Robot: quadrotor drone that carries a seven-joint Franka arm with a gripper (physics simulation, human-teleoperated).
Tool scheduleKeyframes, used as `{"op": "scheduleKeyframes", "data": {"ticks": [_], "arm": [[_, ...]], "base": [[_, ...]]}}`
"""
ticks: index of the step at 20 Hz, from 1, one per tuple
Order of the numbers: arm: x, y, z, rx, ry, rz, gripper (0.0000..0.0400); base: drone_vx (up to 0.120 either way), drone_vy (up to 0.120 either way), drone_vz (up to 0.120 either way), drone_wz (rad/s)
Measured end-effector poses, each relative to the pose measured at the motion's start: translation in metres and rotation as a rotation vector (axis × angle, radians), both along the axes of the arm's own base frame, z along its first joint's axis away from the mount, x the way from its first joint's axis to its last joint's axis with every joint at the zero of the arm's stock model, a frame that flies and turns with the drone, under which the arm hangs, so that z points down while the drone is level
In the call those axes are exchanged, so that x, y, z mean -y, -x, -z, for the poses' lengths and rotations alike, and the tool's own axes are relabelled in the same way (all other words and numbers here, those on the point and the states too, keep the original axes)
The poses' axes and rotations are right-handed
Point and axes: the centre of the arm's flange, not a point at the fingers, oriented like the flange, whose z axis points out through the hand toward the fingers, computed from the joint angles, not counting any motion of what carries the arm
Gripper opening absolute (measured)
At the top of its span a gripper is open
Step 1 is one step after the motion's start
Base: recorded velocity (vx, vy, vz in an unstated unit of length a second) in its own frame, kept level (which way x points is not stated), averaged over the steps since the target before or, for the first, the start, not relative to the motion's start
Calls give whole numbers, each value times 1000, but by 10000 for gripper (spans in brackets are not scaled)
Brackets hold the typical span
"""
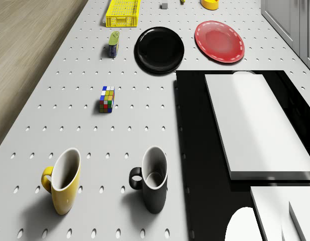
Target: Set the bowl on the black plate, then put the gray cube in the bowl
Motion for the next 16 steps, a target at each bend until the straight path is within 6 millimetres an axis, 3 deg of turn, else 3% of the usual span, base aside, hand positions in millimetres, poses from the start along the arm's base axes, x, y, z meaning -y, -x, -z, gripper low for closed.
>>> {"op": "scheduleKeyframes", "data": {"ticks": [5, 16], "arm": [[0, -1, -12, 4, 0, 0, 400], [0, -1, -18, 12, 0, 0, 400]], "base": [[8, -16, 0, 0], [120, -120, 0, 0]]}}
